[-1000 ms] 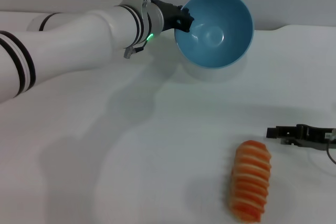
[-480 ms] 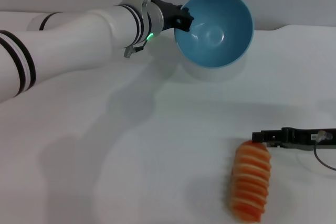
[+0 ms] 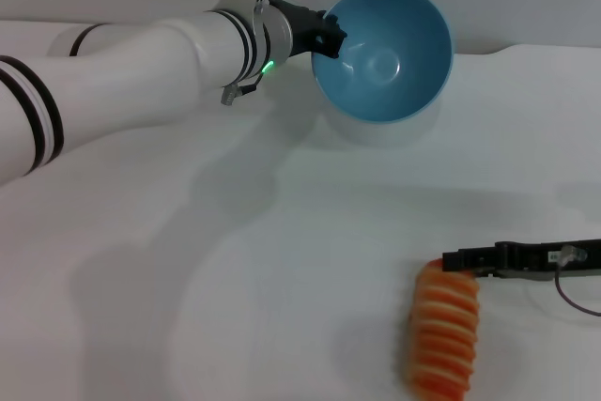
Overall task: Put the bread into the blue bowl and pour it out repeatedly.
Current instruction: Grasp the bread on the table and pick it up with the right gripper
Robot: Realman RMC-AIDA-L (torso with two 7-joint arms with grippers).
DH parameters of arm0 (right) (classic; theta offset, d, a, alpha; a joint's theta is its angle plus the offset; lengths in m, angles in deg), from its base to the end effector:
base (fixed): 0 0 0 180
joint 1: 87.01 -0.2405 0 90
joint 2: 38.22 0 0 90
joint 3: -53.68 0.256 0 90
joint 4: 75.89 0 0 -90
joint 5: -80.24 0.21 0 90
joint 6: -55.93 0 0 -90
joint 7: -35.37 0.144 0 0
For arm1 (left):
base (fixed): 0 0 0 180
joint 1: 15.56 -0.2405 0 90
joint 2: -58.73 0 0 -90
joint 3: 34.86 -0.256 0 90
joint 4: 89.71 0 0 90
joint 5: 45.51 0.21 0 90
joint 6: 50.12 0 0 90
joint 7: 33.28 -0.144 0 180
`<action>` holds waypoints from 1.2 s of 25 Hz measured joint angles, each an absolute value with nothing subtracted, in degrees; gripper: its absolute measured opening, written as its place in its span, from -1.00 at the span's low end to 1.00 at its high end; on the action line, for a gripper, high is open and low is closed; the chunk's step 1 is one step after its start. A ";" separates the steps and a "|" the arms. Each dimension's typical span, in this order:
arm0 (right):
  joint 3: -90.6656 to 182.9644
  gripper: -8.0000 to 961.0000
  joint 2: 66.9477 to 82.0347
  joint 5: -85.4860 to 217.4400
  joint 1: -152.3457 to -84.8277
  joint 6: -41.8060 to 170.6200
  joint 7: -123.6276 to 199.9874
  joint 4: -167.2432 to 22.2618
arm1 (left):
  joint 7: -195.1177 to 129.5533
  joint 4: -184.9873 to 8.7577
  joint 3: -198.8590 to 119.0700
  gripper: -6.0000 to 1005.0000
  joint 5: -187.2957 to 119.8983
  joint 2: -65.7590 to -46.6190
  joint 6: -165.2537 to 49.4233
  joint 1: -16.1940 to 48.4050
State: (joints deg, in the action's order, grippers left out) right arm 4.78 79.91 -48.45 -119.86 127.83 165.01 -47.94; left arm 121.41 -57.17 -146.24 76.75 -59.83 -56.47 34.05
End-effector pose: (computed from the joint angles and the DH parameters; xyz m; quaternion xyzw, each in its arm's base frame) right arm 0.3096 0.3228 -0.0508 -0.7722 0.6250 0.0799 0.0826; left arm -0.1673 0.4517 -0.0959 -0.8633 -0.2799 -0.0785 0.4124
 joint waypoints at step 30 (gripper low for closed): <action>3.49 0.02 80.42 -50.04 -124.43 123.82 164.07 -52.91 | 121.41 -57.09 -146.42 -0.99 76.75 -59.89 -56.09 33.82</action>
State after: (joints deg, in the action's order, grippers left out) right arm 3.49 80.42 -50.04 -124.43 123.82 164.07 -52.91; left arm 121.41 -57.09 -146.42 76.75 -59.89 -56.09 33.82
